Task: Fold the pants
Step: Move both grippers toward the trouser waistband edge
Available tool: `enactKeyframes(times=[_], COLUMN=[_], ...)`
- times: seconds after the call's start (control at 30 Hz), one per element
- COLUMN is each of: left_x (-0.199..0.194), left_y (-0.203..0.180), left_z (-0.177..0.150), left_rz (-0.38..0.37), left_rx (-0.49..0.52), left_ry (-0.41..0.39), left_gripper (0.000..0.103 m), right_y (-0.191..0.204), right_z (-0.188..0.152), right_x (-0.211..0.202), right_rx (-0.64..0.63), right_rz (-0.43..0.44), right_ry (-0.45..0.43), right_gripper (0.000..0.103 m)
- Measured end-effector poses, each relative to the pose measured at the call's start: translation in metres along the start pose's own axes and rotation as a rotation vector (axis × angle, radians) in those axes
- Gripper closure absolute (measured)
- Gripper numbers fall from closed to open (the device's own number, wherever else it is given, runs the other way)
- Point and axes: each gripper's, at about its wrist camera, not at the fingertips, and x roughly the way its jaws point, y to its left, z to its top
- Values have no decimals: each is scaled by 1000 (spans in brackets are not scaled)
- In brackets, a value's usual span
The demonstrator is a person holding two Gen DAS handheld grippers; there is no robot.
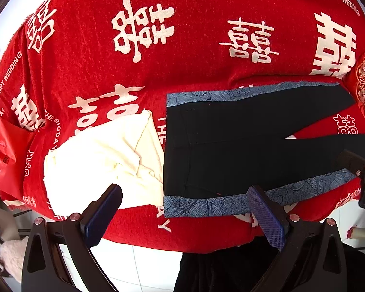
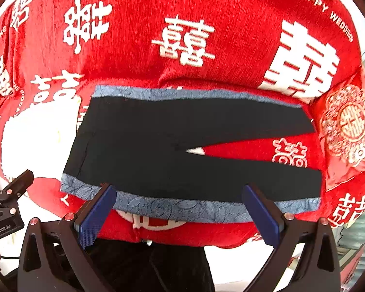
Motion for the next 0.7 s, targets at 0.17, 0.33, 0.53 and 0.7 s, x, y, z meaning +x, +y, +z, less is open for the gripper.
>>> enactKeyframes(times=[0.17,0.33,0.53,0.7], left_x=[-1,1,5,9], left_y=[0,0,-7,-18], left_z=[1,1,-1,-3], left_rz=[-1,4,26,57], left_rx=[-4,-1,6,19], left_ry=[-7,-3,27,61], left_gripper=[0,0,0,0], right_y=[4,3,-3,-11], right_z=[2,1,-2,-2], right_x=[-6,-3,7,21], right_rx=[-23,-33,-23,-18], right_rz=[-10,1,39,88], right_ry=[-33,-26,9,51], right_gripper=[0,0,0,0])
